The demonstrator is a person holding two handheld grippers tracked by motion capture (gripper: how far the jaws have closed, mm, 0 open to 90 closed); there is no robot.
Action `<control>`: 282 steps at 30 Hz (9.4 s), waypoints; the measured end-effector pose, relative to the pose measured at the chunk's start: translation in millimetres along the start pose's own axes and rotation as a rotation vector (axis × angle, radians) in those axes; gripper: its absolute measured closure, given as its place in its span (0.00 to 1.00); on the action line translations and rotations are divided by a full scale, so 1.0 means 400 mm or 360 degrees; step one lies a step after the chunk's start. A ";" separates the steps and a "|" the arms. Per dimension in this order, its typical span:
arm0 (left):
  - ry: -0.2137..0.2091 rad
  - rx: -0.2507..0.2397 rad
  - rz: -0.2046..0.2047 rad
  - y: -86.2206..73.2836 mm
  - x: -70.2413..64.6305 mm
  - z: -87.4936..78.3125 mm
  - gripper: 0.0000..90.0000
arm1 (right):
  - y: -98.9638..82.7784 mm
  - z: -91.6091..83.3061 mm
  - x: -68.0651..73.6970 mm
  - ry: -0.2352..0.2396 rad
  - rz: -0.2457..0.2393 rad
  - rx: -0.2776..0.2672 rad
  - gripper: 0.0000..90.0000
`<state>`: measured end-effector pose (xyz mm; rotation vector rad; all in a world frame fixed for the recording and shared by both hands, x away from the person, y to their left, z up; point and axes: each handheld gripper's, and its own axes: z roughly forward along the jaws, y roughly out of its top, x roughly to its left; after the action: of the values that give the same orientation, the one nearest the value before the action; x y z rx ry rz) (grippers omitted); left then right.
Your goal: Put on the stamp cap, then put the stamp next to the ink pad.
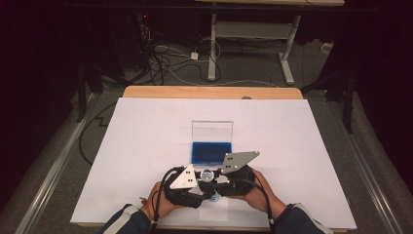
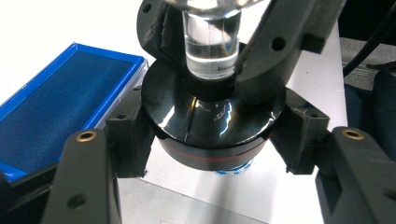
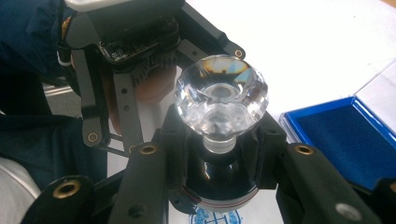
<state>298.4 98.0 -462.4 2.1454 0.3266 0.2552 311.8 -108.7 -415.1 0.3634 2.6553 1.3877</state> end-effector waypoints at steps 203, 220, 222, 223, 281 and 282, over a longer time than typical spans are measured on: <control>0.0479 0.0154 -0.0151 -0.213 0.050 -0.256 0.22 | -0.142 -0.099 -0.247 -0.0776 0.0236 -0.0036 0.20; 0.0512 0.0132 -0.0149 -0.208 0.049 -0.257 0.22 | -0.108 -0.121 -0.214 -0.0814 0.0174 -0.0115 0.20; 0.0513 0.0139 -0.0143 -0.209 0.048 -0.257 0.22 | -0.105 -0.124 -0.209 -0.0807 0.0163 -0.0114 0.21; 0.0515 0.0143 -0.0140 -0.209 0.047 -0.256 0.22 | -0.103 -0.125 -0.207 -0.0812 0.0154 -0.0110 0.21; 0.0483 0.0175 -0.0131 -0.207 0.044 -0.235 0.22 | -0.155 -0.246 -0.078 -0.0801 -0.0057 -0.0094 0.19; 0.0481 0.0175 -0.0131 -0.206 0.044 -0.235 0.22 | -0.158 -0.249 -0.076 -0.0803 -0.0054 -0.0098 0.19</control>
<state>275.4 221.3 -477.7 2.1949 0.6136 0.5267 309.7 -230.5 -410.2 0.5714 2.1937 1.1730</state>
